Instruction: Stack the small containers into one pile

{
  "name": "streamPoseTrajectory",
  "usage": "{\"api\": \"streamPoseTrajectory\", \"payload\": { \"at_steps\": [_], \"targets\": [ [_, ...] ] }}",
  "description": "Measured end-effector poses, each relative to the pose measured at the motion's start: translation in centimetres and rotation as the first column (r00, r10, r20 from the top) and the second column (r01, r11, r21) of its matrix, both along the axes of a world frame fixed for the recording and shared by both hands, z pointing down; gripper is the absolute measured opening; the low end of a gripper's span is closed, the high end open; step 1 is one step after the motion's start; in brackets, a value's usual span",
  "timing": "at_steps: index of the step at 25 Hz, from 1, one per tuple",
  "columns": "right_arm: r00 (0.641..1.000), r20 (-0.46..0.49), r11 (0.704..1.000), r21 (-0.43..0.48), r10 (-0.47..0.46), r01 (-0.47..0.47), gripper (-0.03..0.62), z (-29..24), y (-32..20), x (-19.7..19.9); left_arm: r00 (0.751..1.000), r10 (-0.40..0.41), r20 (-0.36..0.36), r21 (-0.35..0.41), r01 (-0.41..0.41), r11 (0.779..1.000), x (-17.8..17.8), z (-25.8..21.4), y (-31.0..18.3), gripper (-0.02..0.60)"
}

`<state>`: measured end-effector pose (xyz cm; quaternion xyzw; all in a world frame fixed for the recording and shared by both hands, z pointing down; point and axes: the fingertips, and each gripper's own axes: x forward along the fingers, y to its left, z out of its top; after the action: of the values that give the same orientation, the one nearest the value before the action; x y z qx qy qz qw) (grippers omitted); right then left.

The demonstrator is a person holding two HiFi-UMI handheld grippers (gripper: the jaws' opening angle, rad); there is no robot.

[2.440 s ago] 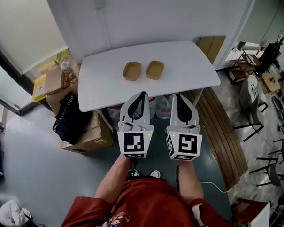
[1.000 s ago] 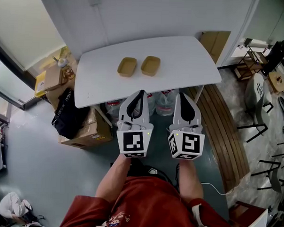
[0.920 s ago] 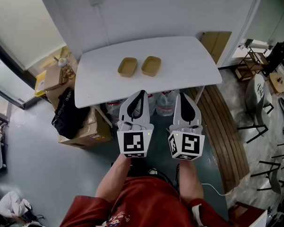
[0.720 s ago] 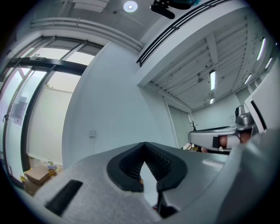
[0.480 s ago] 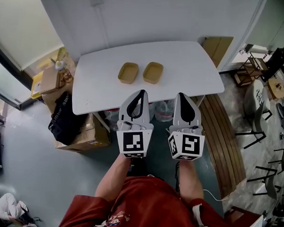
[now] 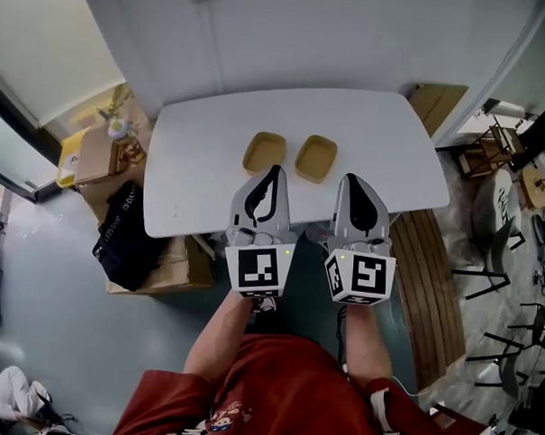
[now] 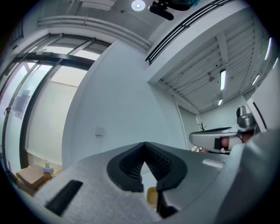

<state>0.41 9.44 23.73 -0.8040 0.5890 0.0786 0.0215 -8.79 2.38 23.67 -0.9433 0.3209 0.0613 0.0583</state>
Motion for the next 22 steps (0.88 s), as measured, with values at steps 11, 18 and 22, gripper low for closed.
{"api": "streamPoseTrajectory", "payload": {
  "at_steps": [11, 18, 22],
  "targets": [
    [1.000, -0.011, 1.000, -0.022, -0.002, 0.002, -0.002, 0.5, -9.2, 0.7, 1.000, -0.004, -0.002, -0.024, 0.004, 1.000, 0.6, 0.6, -9.4, 0.003],
    [0.999, 0.004, 0.999, -0.011, -0.039, 0.039, -0.002, 0.7, -12.3, 1.7, 1.000, -0.028, -0.003, -0.028, 0.028, 0.999, 1.4, 1.0, -11.9, 0.003],
    [0.997, 0.013, 0.997, -0.002, -0.074, 0.074, -0.002, 1.0, -13.7, 3.4, 0.998, -0.056, -0.006, -0.021, 0.056, 0.998, 3.0, 1.1, -13.0, 0.003]
  ]
}}
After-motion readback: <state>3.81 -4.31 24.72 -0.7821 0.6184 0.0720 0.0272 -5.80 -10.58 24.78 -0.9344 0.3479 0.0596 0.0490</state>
